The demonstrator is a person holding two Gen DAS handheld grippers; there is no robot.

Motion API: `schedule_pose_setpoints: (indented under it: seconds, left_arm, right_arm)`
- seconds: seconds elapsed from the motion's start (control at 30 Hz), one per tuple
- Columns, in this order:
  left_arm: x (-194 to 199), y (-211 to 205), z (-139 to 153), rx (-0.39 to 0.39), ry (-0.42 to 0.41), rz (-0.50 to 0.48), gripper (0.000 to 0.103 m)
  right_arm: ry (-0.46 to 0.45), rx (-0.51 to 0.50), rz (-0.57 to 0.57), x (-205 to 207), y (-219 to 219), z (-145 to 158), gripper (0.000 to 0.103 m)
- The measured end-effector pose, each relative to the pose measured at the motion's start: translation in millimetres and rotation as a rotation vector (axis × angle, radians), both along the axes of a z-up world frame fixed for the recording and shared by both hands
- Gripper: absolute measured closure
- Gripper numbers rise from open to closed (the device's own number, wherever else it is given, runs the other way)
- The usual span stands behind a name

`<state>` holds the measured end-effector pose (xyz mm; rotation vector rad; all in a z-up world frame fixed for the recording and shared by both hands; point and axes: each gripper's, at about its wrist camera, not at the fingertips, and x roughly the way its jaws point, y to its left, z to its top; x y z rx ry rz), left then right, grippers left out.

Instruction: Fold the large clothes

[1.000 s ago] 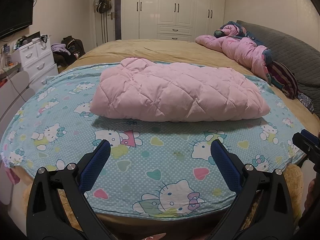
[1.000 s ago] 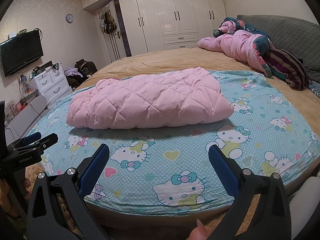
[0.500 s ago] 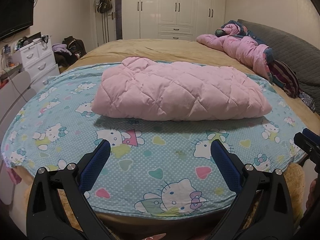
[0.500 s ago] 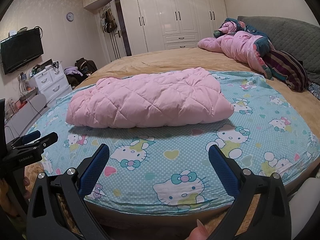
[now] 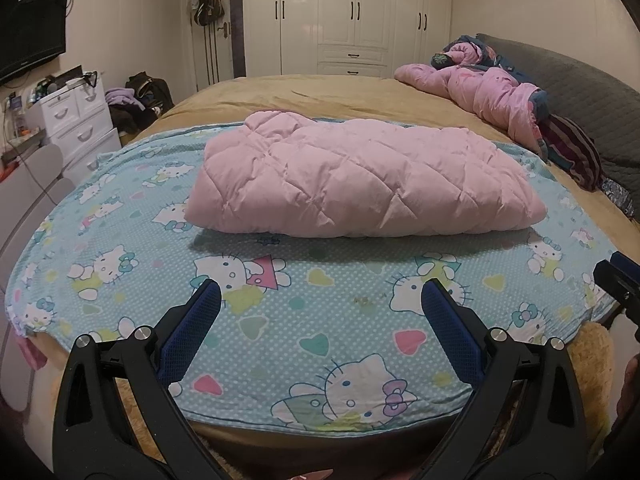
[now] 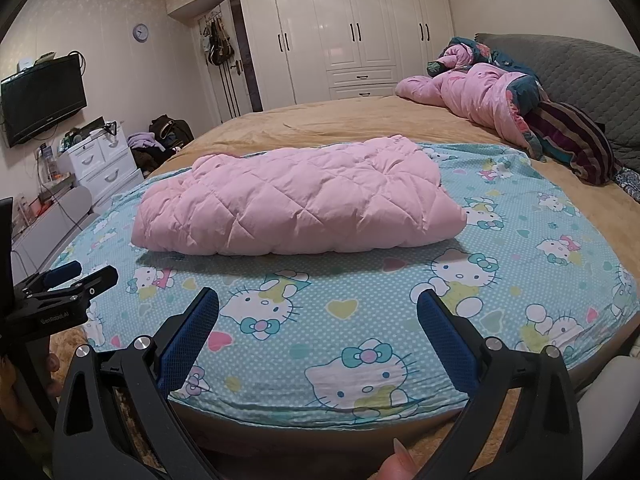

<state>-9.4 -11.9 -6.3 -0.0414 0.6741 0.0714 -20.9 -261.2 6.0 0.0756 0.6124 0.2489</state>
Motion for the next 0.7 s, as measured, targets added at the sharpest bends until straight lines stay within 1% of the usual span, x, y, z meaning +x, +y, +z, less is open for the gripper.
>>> schedule_pose_setpoints:
  seconds: [0.37,0.47,0.5,0.57,0.63,0.67,0.7]
  left_arm:
    - [4,4,-6,-0.005,0.02,-0.015,0.009]
    - [10,12,-9,-0.028,0.04,-0.004,0.009]
    - [14,23,-11,-0.049,0.057,0.01,0.009]
    - [26,43,-13,-0.076,0.083,0.038,0.009]
    - [43,86,-13,-0.106,0.103,0.095,0.009]
    - [52,110,-13,-0.118,0.109,0.132,0.009]
    - [64,149,-14,-0.12,0.12,0.213,0.009]
  right_arm:
    - [0.012,-0.004,-0.014,4,-3,-1,0.004]
    - [0.024,0.008,-0.034,6,-9,-3,0.004]
    - [0.029,0.02,-0.052,7,-14,-4,0.004]
    - [0.043,0.055,-0.109,10,-34,-8,0.004]
    - [0.067,0.066,-0.248,12,-74,-16,0.004]
    - [0.082,0.064,-0.359,10,-107,-23,0.004]
    - [0.094,0.061,-0.444,8,-132,-29,0.004]
